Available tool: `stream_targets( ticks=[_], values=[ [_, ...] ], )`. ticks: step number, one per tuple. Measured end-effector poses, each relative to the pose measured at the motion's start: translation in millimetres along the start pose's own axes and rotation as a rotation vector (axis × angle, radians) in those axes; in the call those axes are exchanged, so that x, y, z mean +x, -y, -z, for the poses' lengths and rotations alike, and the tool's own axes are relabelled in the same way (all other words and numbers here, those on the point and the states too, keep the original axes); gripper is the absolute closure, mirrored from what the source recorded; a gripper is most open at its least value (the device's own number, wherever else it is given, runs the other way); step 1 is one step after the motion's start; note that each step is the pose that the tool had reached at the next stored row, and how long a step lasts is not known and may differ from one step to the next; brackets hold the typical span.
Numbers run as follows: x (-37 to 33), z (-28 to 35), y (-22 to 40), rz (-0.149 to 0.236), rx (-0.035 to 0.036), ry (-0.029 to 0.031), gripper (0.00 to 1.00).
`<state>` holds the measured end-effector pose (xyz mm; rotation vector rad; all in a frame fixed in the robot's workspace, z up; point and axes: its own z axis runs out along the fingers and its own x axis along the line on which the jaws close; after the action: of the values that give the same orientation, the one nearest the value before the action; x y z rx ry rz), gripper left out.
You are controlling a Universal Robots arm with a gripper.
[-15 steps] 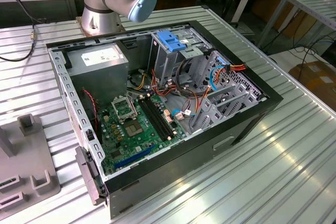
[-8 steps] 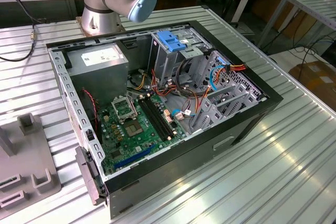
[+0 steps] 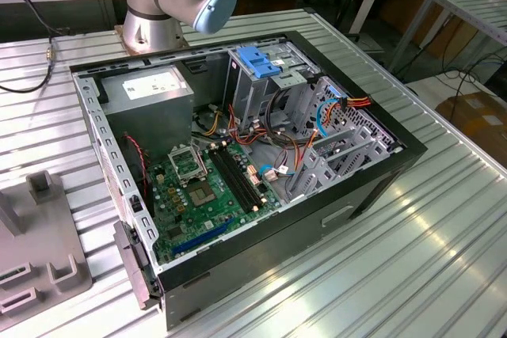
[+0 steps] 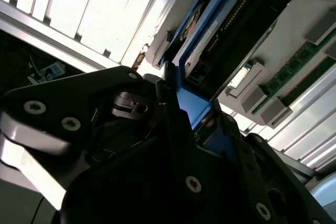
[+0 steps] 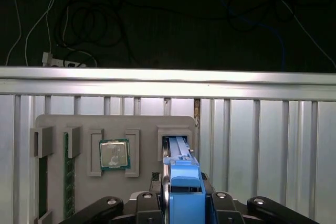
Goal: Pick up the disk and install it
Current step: 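Pick up the disk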
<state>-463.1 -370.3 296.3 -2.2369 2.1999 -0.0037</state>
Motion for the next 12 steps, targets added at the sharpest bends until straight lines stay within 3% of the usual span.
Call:
stream_targets(
  ticks=[12],
  values=[
    [0.0, -0.1, 0.0, -0.029, 0.0000, -0.0002, 0.63]
  ],
)
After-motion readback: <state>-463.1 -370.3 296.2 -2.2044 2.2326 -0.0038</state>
